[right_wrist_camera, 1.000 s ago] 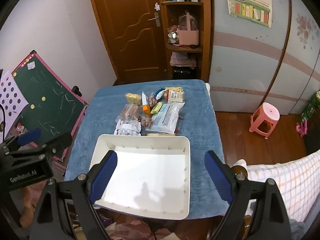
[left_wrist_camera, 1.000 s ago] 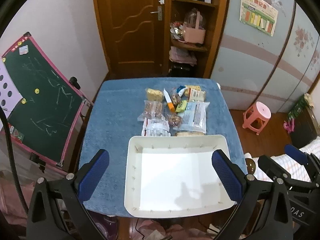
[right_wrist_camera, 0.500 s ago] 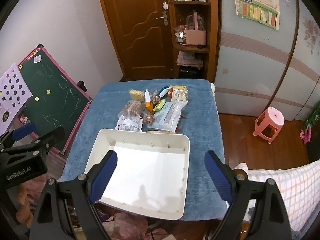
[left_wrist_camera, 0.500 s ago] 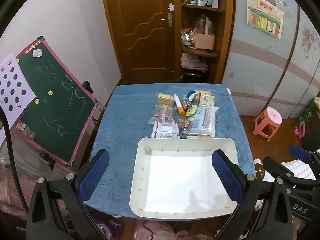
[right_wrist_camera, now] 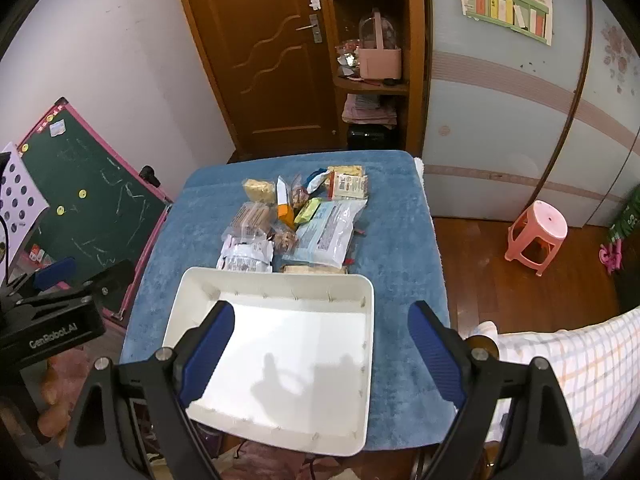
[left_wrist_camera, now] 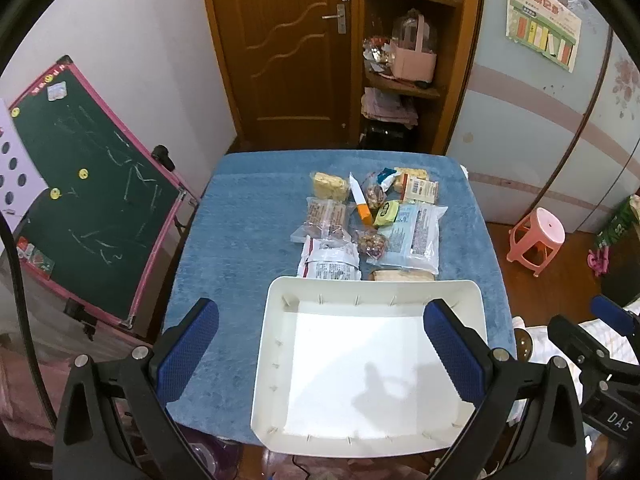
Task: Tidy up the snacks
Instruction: 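Move both tools forward toward the snack pile beyond the white tray, then grasp the clear biscuit bag with the left tool while the right tool grasps the large clear bag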
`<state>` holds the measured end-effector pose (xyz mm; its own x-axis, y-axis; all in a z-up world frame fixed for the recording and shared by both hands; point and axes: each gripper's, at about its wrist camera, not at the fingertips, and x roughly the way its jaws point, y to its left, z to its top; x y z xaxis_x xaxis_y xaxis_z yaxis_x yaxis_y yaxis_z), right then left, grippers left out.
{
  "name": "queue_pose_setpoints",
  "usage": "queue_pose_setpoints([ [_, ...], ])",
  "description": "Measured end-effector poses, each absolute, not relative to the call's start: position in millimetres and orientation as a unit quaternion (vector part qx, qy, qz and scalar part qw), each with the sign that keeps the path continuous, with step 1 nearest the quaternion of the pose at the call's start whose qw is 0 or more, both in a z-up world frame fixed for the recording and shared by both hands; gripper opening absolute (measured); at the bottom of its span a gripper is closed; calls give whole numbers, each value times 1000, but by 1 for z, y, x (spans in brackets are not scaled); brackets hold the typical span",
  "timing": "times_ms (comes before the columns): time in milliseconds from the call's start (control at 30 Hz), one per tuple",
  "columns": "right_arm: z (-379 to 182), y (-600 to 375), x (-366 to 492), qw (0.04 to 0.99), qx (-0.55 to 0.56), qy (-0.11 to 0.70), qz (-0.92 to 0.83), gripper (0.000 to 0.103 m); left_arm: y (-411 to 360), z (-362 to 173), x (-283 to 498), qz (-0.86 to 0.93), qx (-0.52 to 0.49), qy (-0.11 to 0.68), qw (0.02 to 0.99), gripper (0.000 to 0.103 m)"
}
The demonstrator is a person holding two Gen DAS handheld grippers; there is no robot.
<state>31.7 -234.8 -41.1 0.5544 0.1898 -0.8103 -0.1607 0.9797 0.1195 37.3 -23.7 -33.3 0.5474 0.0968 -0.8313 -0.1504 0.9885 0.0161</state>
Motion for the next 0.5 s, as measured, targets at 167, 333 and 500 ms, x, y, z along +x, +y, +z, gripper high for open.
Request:
queue_pose_setpoints([
  [167, -45, -222, 53, 877, 16, 471, 94, 89, -15, -38, 56, 65, -25, 471, 879, 102],
  [333, -49, -209, 72, 875, 20, 477, 87, 89, -3, -44, 83, 55, -23, 480, 875, 102],
  [500, -61, -199, 105, 867, 33, 490, 86, 89, 9, -57, 117, 41, -1, 493, 869, 102],
])
